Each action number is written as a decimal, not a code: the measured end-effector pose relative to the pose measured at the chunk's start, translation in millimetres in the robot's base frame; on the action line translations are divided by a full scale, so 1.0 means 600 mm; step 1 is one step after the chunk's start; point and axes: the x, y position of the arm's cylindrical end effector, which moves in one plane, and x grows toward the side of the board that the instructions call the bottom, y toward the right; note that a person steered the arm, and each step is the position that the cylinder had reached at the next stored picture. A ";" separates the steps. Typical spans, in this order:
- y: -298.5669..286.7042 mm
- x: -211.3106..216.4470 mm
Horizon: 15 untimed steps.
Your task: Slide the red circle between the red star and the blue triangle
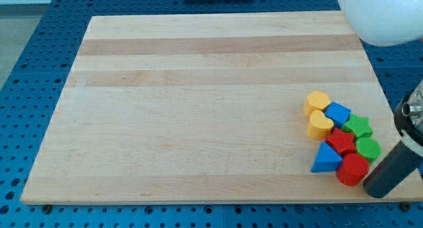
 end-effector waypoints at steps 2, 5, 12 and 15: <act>-0.023 -0.047; -0.078 -0.056; -0.139 -0.037; -0.141 -0.056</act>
